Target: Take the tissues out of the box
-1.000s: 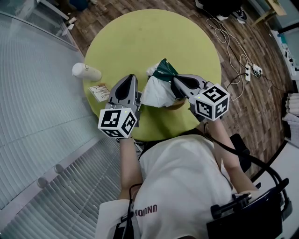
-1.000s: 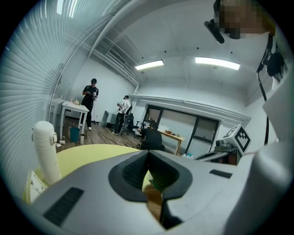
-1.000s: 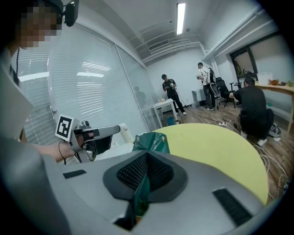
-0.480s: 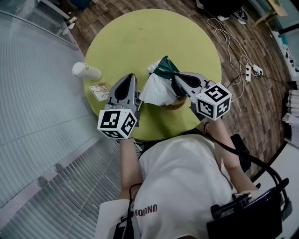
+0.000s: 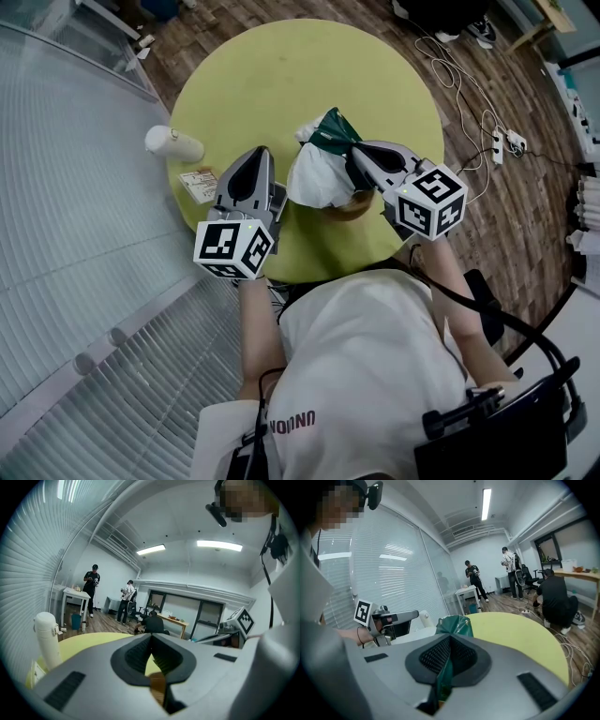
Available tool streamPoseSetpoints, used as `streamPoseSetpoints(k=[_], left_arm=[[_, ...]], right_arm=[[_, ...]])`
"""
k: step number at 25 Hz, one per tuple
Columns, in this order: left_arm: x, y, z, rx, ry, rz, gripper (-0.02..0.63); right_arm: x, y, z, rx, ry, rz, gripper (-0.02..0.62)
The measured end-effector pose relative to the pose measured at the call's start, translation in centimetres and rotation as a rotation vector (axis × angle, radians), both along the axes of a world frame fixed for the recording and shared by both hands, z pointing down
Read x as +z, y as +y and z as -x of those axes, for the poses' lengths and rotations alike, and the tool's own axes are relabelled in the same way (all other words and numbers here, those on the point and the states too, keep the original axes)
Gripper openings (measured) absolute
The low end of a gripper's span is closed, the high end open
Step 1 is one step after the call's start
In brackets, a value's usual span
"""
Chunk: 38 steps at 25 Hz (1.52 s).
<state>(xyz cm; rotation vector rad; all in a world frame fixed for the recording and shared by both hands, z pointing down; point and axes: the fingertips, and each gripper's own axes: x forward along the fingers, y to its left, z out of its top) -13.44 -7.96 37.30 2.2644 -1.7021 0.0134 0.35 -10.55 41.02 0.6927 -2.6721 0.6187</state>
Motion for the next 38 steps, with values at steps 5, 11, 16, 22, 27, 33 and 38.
streamPoseSetpoints(k=[5,11,16,22,27,33,38], left_arm=[[-0.3,0.0,0.0,0.001,-0.01,-0.006,0.012],[-0.8,-0.1,0.0,0.003,-0.013,-0.02,0.012],[-1.2,-0.1,-0.1,0.005,-0.016,-0.029,0.012],[-1.6,-0.1,-0.2,0.007,-0.016,-0.038,0.012],[-1.7,0.0,-0.1,0.004,-0.016,-0.041,0.012],[-1.9,-0.1,-0.2,0.006,-0.017,-0.047,0.012],[-2.3,-0.2,-0.4,0.01,-0.018,-0.054,0.012]], right_arm=[[-0.2,-0.2,-0.1,0.003,-0.001,-0.006,0.017],[-0.6,-0.4,-0.3,0.009,0.0,-0.018,0.017],[-0.8,-0.6,-0.4,0.018,-0.004,-0.026,0.017],[-1.3,-0.8,-0.3,0.016,-0.012,-0.031,0.017],[-1.6,-0.9,-0.2,0.018,-0.021,-0.045,0.017],[-2.2,-1.3,-0.3,0.026,-0.031,-0.062,0.017],[-2.7,-1.7,-0.4,0.037,-0.04,-0.079,0.017]])
